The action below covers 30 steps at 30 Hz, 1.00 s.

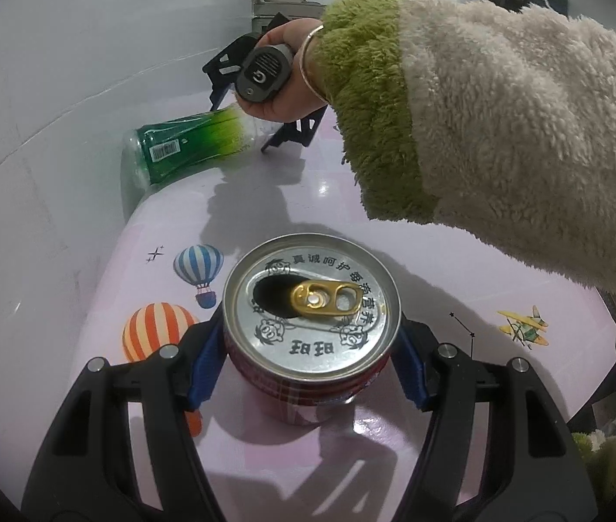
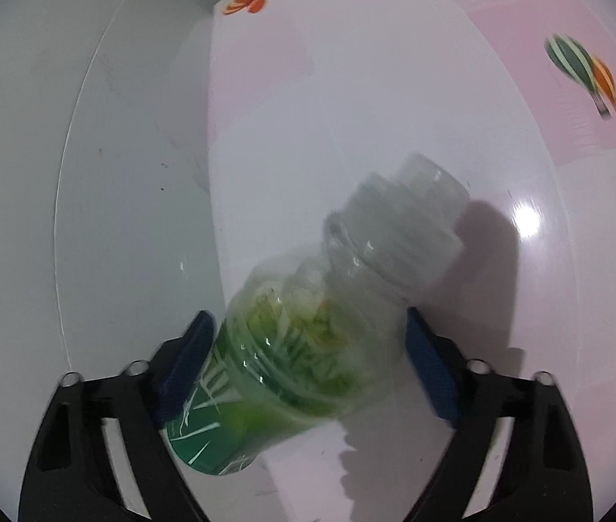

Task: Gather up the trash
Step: 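Grasp the green bottle with the right tool while the left tool holds the red can, then carry the red can and green bottle over the blue wastebasket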

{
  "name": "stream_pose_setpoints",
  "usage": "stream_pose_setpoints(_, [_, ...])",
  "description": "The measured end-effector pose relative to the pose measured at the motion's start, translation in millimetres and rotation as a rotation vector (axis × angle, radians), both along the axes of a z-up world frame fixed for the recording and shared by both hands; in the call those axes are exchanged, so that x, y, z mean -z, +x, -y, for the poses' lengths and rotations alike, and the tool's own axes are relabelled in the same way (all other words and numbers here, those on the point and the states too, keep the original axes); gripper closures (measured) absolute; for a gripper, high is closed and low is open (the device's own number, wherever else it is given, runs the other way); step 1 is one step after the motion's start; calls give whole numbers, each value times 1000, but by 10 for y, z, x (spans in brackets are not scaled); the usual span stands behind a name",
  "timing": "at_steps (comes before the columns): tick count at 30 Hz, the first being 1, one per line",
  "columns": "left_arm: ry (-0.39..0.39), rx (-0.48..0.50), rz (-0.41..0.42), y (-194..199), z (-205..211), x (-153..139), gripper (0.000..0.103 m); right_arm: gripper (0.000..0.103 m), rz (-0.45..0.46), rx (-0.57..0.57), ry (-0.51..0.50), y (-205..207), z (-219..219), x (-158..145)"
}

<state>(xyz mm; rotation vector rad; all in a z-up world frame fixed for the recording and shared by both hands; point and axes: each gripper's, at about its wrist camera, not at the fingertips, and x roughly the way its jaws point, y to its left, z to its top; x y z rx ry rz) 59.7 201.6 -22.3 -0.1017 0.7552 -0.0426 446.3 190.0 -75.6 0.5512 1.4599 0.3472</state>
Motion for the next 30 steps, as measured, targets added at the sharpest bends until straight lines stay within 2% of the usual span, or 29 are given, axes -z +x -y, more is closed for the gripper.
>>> stream_pose_setpoints(5, [-4, -7, 2, -77, 20, -44, 40, 24, 97, -140, -80, 148, 34, -94])
stream_pose_setpoints(9, [-5, -8, 7, -103, 28, -58, 40, 24, 168, -307, -150, 224, 347, -169])
stream_pose_setpoints(13, [0, -3, 16, -79, 69, -57, 40, 24, 245, -426, -251, 73, 832, -279])
stream_pose_setpoints(16, [-7, 22, 20, -56, 140, -60, 40, 24, 270, -487, -279, -196, 1270, -324])
stream_pose_setpoints(24, [-27, 123, 31, 127, 386, -30, 40, 24, 358, -598, -365, -1423, 2341, -405])
stream_pose_setpoints(28, [-35, 192, 33, 232, 605, -6, 40, 24, 373, -544, -380, -1903, 2721, -431])
stream_pose_setpoints(30, [-36, 218, 35, 265, 709, -3, 40, 23, 369, -472, -363, -2104, 2975, -454])
